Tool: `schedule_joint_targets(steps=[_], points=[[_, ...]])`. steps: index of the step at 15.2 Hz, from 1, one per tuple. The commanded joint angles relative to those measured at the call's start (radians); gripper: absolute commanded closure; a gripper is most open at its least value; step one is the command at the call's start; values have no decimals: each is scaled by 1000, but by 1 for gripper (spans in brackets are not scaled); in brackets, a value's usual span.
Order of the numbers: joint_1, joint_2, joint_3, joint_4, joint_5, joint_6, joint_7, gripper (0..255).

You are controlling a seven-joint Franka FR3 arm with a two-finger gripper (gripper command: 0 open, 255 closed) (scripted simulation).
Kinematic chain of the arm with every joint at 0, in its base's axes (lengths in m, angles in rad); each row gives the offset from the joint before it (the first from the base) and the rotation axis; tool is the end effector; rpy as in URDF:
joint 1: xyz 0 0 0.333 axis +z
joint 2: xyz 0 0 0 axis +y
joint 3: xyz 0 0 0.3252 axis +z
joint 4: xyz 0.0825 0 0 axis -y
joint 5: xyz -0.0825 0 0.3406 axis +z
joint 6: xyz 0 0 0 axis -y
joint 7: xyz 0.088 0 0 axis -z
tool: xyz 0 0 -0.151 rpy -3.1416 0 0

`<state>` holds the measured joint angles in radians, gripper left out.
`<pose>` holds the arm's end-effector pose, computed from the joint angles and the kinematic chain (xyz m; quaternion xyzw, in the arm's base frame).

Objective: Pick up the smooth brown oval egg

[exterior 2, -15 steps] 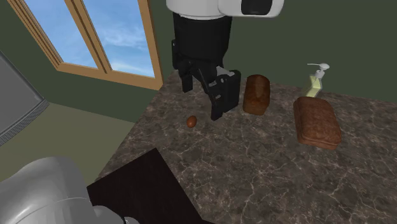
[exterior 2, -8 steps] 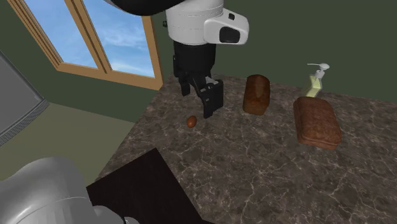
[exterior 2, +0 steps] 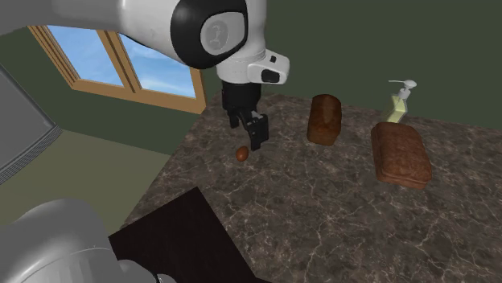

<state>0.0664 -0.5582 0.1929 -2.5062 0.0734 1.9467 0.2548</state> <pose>0.3203 0.0955 0.4487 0.9995 -0.0260 0.0000 0.0173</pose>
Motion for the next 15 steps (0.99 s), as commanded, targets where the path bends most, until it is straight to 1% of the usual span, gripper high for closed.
schedule_joint_targets(steps=[1, 5, 8, 11, 15], points=[[6, 46, 33, -18, 5, 64, 41, 0], [9, 174, 100, -16, -4, 184, 128, 0], [5, 284, 148, 2, -32, 269, 203, 0], [-1, 404, 191, 34, -82, 345, 289, 0], [1, 576, 227, 98, -189, 426, 426, 0]])
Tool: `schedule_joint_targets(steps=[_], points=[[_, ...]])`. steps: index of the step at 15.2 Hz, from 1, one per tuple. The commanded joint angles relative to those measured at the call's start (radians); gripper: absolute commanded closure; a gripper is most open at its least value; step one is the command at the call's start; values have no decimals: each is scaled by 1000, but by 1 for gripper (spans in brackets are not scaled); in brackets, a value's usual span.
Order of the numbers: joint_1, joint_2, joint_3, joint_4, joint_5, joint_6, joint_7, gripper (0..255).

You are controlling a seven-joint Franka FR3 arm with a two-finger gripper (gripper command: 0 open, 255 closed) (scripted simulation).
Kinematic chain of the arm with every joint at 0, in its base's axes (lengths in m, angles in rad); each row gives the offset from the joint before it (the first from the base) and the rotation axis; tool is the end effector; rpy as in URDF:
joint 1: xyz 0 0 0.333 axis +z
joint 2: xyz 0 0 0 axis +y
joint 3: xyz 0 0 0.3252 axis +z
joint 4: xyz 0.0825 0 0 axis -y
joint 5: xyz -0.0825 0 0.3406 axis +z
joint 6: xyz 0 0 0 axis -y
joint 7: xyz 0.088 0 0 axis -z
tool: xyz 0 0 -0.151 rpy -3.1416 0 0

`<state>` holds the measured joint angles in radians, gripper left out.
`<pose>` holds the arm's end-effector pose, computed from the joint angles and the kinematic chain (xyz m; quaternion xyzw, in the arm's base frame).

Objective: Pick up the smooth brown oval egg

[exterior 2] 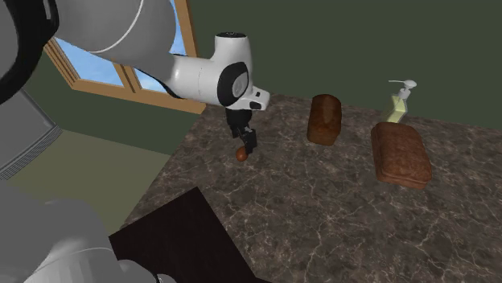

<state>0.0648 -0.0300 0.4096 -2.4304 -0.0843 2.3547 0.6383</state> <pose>0.3974 0.1994 0.3092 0.9978 -0.0516 -0.0021 0.0426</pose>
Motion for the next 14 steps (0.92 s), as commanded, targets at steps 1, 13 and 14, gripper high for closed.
schedule_joint_targets(steps=[1, 13, 14], points=[[8, 92, 13, 42, -63, 34, 78, 0], [154, 522, -75, 304, -333, 121, 371, 0], [157, 534, -81, 306, -340, 130, 377, 0]])
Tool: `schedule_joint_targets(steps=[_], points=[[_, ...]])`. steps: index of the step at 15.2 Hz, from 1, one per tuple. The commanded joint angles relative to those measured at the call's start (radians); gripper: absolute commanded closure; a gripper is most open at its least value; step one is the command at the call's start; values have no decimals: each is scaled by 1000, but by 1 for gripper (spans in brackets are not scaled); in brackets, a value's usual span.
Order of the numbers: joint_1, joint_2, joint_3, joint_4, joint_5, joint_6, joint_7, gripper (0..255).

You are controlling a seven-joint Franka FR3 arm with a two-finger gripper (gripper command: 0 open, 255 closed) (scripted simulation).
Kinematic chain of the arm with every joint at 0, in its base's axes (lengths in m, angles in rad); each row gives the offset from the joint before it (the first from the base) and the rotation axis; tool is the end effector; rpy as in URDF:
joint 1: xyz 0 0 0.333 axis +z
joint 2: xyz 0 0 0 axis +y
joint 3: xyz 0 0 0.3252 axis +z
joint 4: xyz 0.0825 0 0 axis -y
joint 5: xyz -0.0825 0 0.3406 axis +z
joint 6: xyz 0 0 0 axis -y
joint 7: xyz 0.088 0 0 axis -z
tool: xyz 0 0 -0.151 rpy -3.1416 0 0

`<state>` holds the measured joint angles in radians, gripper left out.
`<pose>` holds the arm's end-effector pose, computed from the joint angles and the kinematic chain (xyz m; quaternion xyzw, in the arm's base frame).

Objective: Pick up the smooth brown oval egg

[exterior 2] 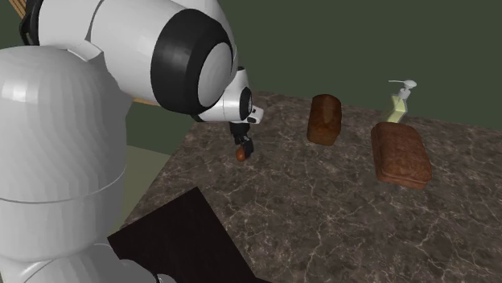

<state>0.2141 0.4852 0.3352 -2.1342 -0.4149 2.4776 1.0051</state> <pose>0.4612 0.2759 0.1800 0.9956 -0.0712 -0.0039 0.0610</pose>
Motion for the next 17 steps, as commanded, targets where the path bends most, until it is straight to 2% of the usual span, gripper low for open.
schedule_joint_targets(steps=[1, 6, 7, 17], points=[[12, 30, -12, 12, -16, 16, 16, 0], [26, 73, -31, 23, -41, 46, 35, 0], [26, 74, -31, 24, -41, 46, 34, 255], [22, 61, -26, 20, -34, 38, 29, 255]])
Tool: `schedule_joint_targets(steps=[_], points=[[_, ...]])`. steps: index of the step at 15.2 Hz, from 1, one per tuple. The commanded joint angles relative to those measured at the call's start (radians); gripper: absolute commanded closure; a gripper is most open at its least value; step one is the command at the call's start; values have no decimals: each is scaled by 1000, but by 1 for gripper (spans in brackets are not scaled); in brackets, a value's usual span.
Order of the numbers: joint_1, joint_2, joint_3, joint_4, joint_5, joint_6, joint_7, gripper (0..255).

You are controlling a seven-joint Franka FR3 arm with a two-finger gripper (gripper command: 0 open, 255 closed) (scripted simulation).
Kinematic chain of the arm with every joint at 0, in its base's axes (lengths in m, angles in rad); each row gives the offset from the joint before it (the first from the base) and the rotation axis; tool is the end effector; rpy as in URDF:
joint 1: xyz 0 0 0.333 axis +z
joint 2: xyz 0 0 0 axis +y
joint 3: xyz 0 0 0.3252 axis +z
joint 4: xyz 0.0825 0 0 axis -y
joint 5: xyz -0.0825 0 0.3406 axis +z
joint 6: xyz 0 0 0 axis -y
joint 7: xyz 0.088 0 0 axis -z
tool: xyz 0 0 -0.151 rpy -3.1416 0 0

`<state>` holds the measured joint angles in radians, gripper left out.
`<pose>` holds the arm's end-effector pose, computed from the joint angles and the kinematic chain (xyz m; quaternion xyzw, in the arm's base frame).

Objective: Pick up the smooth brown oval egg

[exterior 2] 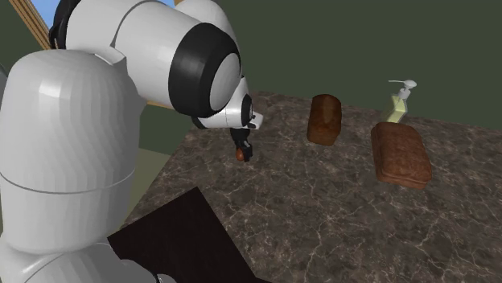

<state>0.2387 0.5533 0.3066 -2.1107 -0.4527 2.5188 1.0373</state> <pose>0.4644 0.2794 0.1529 0.9955 -0.0717 -0.0035 0.0613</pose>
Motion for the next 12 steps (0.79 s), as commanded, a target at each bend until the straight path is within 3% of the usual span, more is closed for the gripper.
schedule_joint_targets(steps=[1, 12], points=[[-6, -19, 9, -6, 10, -12, -8, 255], [-46, -147, 64, -27, 91, -112, -70, 255]])
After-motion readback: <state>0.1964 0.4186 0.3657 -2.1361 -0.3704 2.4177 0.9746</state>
